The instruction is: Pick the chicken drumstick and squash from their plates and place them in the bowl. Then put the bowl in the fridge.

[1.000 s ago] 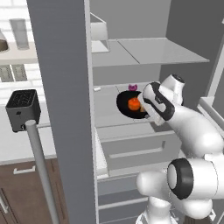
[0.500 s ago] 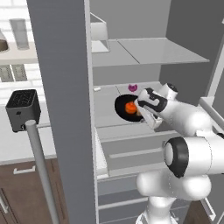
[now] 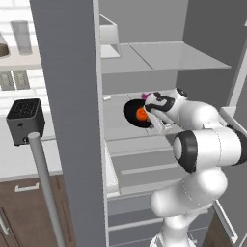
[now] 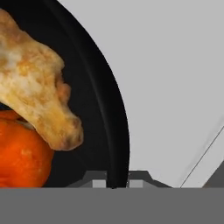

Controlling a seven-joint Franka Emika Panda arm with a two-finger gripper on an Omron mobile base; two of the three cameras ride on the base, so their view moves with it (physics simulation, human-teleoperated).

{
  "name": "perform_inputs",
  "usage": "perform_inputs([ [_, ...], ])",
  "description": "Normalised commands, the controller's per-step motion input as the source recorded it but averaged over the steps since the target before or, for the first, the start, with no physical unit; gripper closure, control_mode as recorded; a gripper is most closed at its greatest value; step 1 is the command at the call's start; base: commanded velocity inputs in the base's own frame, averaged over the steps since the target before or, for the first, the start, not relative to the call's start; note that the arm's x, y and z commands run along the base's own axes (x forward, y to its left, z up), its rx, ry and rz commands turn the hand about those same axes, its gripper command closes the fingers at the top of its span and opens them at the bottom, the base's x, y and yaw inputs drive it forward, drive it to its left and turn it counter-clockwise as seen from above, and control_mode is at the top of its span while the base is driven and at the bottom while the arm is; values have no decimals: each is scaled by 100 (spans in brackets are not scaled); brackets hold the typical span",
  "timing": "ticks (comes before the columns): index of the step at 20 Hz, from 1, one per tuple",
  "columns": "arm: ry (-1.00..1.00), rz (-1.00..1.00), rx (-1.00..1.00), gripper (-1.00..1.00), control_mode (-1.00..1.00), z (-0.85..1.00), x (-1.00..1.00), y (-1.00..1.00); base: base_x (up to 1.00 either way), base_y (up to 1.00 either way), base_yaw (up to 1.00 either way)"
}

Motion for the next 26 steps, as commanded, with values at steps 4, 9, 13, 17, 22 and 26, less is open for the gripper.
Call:
perform_inputs([
  [4,-15,0,-7,-100,-100,-23,31,32,0,0,0],
  [9,-13,0,-1,-100,-100,-5,2,7,0,0,0],
  [13,-22,-2,0,-100,-100,21,-26,0,0,0,0],
  [17,-37,-9,0,-100,-100,56,-67,0,0,0,0],
  [22,-26,-11,0,-100,-100,90,-87,0,0,0,0],
  [26,-1,-2,1,-100,-100,100,-100,-4,0,0,0],
])
